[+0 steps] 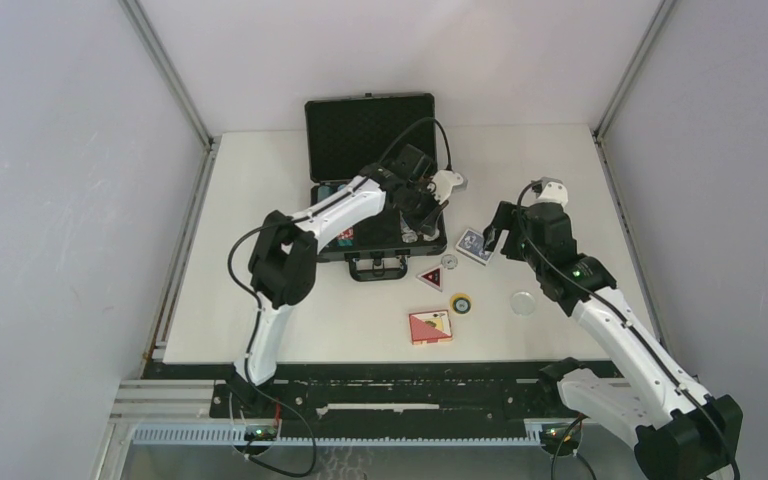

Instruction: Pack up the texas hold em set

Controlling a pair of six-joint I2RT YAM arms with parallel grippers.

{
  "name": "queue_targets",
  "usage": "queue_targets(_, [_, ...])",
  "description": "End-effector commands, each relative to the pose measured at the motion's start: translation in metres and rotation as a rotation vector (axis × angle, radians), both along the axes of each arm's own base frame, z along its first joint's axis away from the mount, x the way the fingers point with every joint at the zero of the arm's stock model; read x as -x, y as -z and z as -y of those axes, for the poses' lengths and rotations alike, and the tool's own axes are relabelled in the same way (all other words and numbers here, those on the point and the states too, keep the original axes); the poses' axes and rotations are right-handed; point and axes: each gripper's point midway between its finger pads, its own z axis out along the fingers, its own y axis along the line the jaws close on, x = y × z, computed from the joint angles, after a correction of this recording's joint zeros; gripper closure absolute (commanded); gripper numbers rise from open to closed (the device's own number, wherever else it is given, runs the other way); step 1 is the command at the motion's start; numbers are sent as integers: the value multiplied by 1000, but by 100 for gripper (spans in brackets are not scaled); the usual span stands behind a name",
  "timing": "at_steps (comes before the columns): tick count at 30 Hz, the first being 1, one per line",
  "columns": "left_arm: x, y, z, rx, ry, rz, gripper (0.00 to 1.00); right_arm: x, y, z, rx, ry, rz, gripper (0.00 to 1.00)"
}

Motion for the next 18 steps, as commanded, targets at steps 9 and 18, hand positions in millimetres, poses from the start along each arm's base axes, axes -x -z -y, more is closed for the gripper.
queue_targets(9, [-9,5,3,-7,-2,7,84,-7,-3,-4,-5,-19,28,13])
queue_targets(18, [-14,2,0,-28,-24,26,73,-8,0,-5,-7,-26,23,13])
